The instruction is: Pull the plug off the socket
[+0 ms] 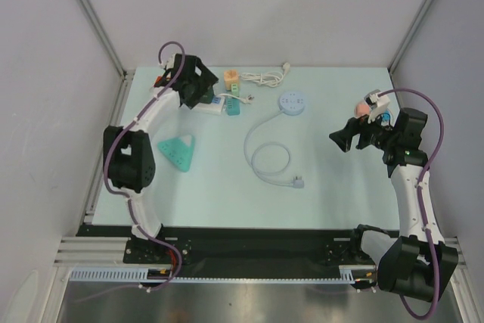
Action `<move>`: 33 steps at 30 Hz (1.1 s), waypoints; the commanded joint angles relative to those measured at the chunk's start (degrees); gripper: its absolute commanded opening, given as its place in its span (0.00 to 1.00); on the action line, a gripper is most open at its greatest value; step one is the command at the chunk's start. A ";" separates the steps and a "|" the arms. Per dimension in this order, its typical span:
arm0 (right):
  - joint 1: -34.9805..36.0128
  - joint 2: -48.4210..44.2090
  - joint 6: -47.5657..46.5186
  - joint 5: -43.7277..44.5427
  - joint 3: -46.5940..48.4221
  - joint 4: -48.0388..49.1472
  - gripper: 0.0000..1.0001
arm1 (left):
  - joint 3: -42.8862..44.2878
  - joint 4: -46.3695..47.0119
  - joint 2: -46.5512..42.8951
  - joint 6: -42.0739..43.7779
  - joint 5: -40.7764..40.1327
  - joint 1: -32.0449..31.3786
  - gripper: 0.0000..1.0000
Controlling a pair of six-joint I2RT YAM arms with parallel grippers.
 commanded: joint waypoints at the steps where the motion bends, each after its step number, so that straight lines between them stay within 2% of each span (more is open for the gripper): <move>1: -0.30 -0.29 1.02 -1.39 -0.02 2.16 0.93 | 12.33 -14.96 7.28 -5.06 -2.72 0.14 1.00; 3: -0.39 -0.29 1.19 -1.48 -0.11 2.25 0.93 | 16.90 -18.48 10.70 -7.16 -3.68 0.22 1.00; 8: -0.39 -0.46 1.46 -2.09 -0.02 2.16 0.93 | 21.49 -19.63 15.11 -10.77 -3.86 0.49 1.00; 12: -0.39 -0.38 1.55 -2.27 -0.02 2.25 0.93 | 28.68 -21.65 19.59 -12.70 -3.95 0.84 1.00; 21: -0.39 -0.20 1.55 -2.09 0.24 2.07 0.93 | 41.08 -30.44 29.25 -19.03 -6.24 2.42 1.00; 29: -0.39 -0.03 1.46 -1.83 0.33 1.90 0.93 | 48.30 -32.46 34.01 -21.23 -6.24 2.95 0.99; 33: -0.39 0.06 1.37 -1.39 0.33 1.90 0.93 | 48.74 -34.39 35.68 -22.11 -6.50 3.65 0.97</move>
